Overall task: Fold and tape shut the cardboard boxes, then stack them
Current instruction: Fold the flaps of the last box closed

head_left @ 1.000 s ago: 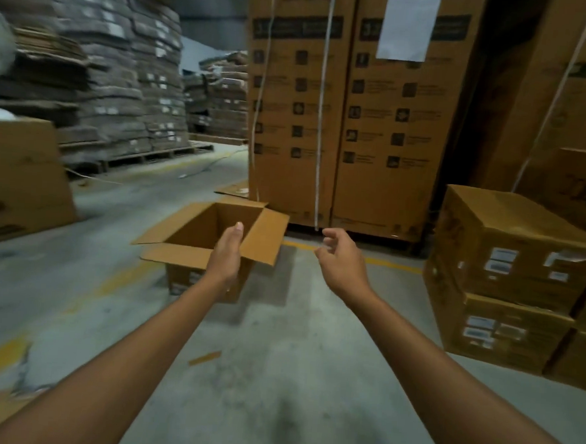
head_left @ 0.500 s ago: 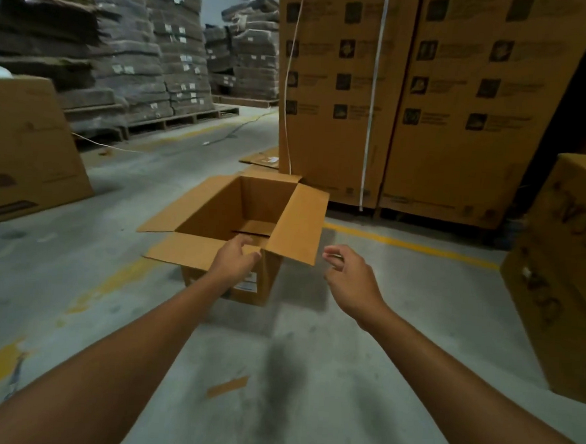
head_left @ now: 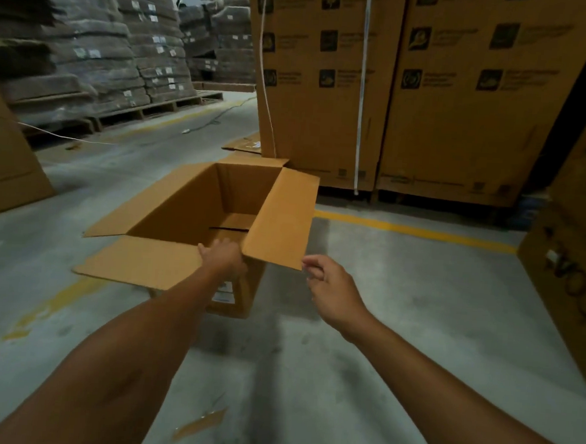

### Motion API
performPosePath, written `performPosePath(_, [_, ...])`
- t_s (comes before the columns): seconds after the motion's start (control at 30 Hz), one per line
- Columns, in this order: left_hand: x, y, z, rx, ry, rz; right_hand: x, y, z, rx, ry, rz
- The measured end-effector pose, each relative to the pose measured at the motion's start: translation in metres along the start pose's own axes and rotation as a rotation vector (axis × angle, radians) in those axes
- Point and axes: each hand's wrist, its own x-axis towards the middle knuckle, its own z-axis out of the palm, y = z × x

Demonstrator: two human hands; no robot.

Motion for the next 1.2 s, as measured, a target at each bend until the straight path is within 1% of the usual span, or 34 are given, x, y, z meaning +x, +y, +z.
performPosePath(0.03, [-0.006, 0.004, 0.001, 0.001, 0.037, 0.014, 0.000, 0.002, -0.002, -0.001, -0.012, 0.008])
performPosePath(0.1, [-0.025, 0.015, 0.003, -0.052, 0.061, 0.031, -0.002, 0.008, -0.004, -0.001, -0.042, 0.026])
performPosePath(0.27, [-0.097, 0.048, 0.013, -0.187, 0.002, 0.096, -0.030, 0.019, 0.001, -0.073, -0.045, 0.085])
performPosePath(0.4, [-0.178, 0.079, 0.035, -0.224, 0.006, 0.193, -0.084, 0.030, 0.010, -0.109, -0.078, 0.191])
performPosePath(0.47, [-0.223, 0.097, 0.047, -0.246, 0.002, 0.248, -0.118, 0.037, 0.012, -0.082, -0.049, 0.261])
performPosePath(0.53, [-0.261, 0.109, 0.057, -0.257, -0.030, 0.306, -0.151, 0.048, 0.009, -0.004, 0.023, 0.340])
performPosePath(0.63, [-0.312, 0.113, 0.060, -0.374, -0.107, 0.393, -0.201, 0.064, 0.000, 0.119, 0.104, 0.411])
performPosePath(0.73, [-0.355, 0.109, 0.051, -0.477, -0.209, 0.528, -0.244, 0.065, -0.008, 0.179, 0.197, 0.461])
performPosePath(0.8, [-0.387, 0.107, 0.042, -0.532, -0.238, 0.606, -0.267, 0.061, -0.011, 0.232, 0.229, 0.456])
performPosePath(0.87, [-0.412, 0.104, 0.039, -0.587, -0.254, 0.626, -0.287, 0.059, -0.013, 0.249, 0.262, 0.444])
performPosePath(0.93, [-0.435, 0.098, 0.039, -0.549, -0.262, 0.610, -0.310, 0.060, -0.023, 0.255, 0.326, 0.444])
performPosePath(0.97, [-0.445, 0.093, 0.039, -0.487, -0.258, 0.581, -0.321, 0.060, -0.029, 0.246, 0.364, 0.445])
performPosePath(1.03, [-0.462, 0.075, 0.047, -0.322, -0.215, 0.466, -0.343, 0.064, -0.044, 0.218, 0.407, 0.426])
performPosePath(1.1, [-0.476, 0.057, 0.059, -0.150, -0.136, 0.287, -0.364, 0.070, -0.057, 0.186, 0.418, 0.396])
performPosePath(1.13, [-0.482, 0.053, 0.062, -0.103, -0.102, 0.234, -0.375, 0.072, -0.062, 0.171, 0.419, 0.393])
performPosePath(1.2, [-0.489, 0.055, 0.062, -0.082, -0.079, 0.207, -0.391, 0.076, -0.075, 0.145, 0.435, 0.379])
